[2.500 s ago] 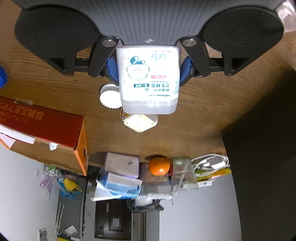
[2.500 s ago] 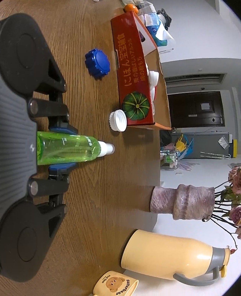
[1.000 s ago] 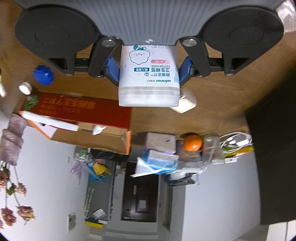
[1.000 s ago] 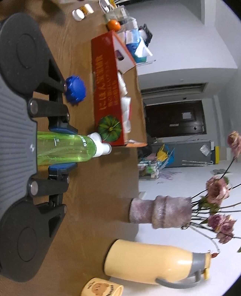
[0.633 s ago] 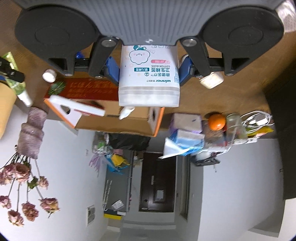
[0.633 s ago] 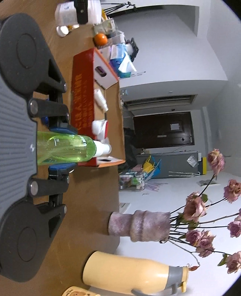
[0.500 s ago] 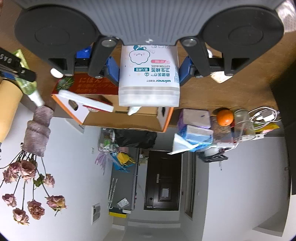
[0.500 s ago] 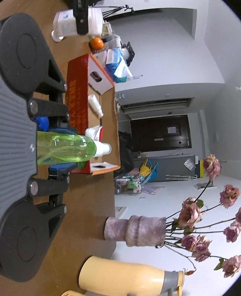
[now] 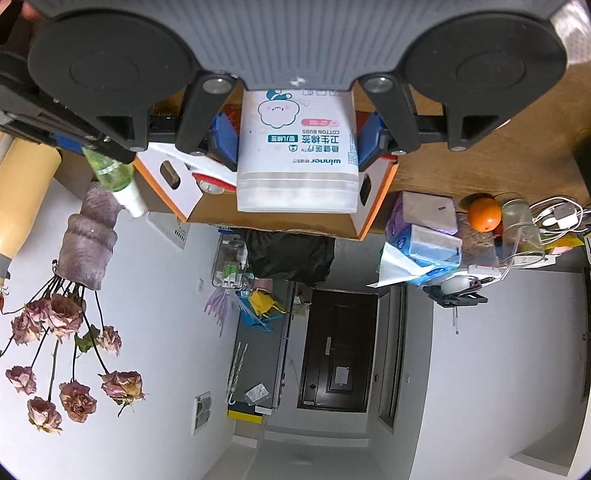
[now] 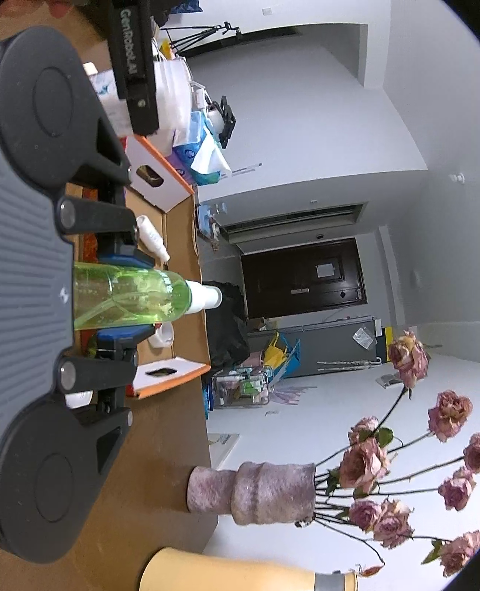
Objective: Organize rigid objects
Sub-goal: 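Lift and carry the spray bottle and cotton-bud box over the cardboard box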
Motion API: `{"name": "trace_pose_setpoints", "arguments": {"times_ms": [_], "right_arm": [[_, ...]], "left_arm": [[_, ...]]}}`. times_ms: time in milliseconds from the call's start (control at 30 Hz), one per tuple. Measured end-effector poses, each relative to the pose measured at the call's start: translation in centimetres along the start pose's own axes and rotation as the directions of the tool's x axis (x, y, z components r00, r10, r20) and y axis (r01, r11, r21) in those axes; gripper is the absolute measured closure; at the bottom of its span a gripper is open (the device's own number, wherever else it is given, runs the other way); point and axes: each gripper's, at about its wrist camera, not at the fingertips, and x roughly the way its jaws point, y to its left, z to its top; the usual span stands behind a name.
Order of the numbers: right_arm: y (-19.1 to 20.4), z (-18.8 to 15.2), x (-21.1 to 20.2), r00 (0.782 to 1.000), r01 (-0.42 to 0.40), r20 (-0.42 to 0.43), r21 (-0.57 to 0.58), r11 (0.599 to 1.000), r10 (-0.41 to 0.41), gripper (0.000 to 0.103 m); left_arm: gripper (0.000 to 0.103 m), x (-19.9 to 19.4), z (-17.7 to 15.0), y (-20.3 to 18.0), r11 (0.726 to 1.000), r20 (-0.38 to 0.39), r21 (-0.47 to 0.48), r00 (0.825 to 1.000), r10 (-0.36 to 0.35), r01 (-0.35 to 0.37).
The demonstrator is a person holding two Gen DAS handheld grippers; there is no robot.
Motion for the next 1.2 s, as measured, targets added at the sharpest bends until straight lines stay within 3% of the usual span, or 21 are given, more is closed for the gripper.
{"name": "trace_pose_setpoints", "arguments": {"times_ms": [1200], "right_arm": [[3.0, 2.7, 12.3, 0.999, -0.021, -0.031, 0.009, 1.0, 0.021, 0.073]], "left_arm": [[0.037, 11.5, 4.8, 2.1, 0.994, -0.008, -0.078, 0.997, 0.08, -0.08]]}}
